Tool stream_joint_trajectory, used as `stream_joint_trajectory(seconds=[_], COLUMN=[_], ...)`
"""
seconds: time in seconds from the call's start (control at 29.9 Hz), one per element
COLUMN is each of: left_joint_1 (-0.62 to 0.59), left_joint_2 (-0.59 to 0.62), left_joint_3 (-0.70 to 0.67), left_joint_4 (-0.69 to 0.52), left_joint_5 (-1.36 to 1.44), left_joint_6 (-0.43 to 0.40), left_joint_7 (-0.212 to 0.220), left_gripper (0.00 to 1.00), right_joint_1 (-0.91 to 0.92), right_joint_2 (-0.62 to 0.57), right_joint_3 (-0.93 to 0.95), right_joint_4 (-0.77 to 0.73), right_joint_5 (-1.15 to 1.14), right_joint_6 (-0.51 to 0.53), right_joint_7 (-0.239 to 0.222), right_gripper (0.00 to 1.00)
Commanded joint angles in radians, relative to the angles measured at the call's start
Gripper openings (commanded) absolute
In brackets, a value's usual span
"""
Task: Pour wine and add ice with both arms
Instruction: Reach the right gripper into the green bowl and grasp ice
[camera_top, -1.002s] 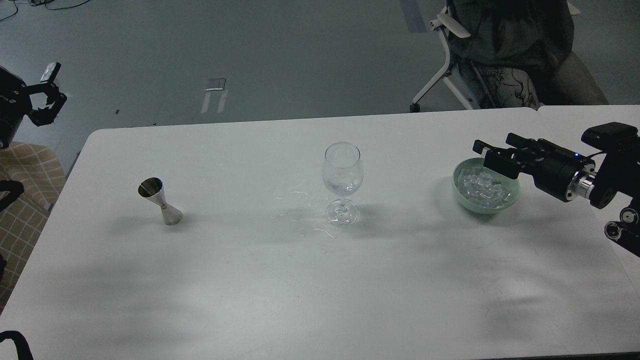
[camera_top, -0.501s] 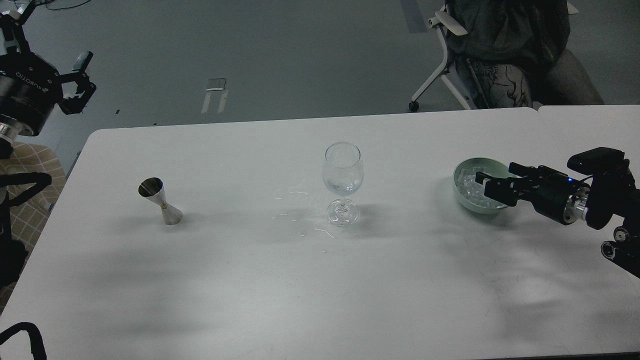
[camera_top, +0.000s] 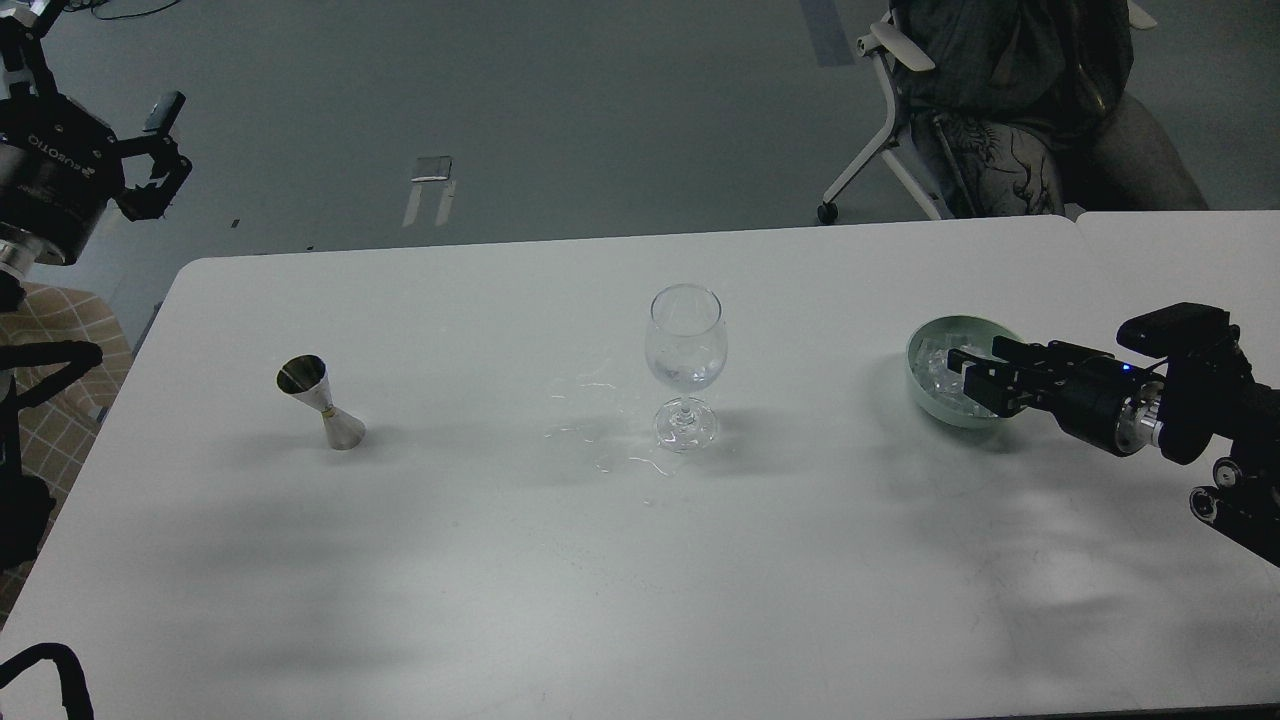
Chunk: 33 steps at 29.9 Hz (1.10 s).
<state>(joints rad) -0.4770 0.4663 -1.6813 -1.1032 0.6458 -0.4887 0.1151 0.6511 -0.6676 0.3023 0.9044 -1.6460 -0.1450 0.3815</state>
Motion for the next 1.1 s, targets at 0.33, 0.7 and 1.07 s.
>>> stream_joint_trajectory(seconds=[0.33,0.7,1.07], left_joint_1=[0.001,0.001,0.0], left_joint_2=[-0.002,0.0,0.002], left_joint_3=[0.0,-0.001,-0.001], left_joint_4=[-0.001,0.0,0.0], left_joint_5=[-0.002,-0.002,-0.002], left_joint_6=[0.0,0.0,0.0], left_joint_7=[0.0,0.0,0.0], left_gripper=[0.97,0.97,0.97], right_joint_1=[0.001,-0.001,-0.001], right_joint_2=[0.013,0.02,0.02], right_joint_3=[0.0,-0.002,-0.002], right_joint_4=[-0.002,-0.018,-0.016], right_joint_5=[0.0,0.0,0.003], right_joint_6=[0.002,0.004,0.007], right_joint_7=[-0.021,-0.023,-0.036], right_gripper=[0.56,0.49,0.16])
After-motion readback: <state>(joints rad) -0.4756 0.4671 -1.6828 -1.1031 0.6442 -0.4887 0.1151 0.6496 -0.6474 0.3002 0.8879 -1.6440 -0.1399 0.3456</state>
